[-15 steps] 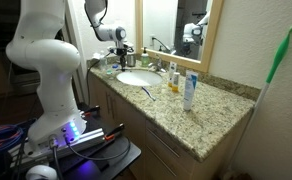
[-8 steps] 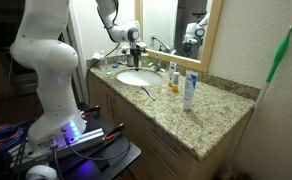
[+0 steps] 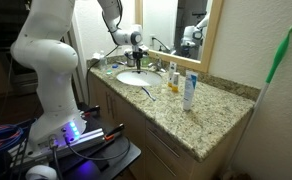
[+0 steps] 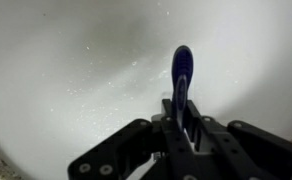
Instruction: Open the faucet, place the toothbrush underneath the running faucet then set it down on the right side of the counter, pick up the shaving stick and place it under the running water then set it down on the left side of the counter, close the faucet
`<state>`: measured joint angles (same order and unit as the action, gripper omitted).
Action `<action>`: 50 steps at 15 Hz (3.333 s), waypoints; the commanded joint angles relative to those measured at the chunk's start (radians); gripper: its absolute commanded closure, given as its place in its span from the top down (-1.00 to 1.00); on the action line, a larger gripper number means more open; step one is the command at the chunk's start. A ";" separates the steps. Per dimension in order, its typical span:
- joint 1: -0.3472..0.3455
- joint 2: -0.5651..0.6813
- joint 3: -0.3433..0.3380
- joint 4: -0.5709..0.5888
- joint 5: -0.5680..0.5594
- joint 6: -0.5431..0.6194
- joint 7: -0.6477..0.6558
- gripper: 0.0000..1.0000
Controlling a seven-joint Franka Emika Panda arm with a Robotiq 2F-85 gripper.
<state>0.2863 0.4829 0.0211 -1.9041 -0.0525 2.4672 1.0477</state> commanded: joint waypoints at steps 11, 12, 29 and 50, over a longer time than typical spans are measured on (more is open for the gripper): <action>0.003 0.120 -0.011 0.174 0.018 0.004 -0.022 -0.93; 0.006 0.104 -0.011 0.159 0.017 -0.012 -0.021 -0.93; 0.019 0.093 0.117 0.158 0.076 -0.023 -0.293 -0.93; 0.144 0.166 0.161 0.258 0.092 0.003 -0.529 -0.93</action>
<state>0.4102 0.6212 0.2048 -1.6751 0.0168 2.4673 0.5390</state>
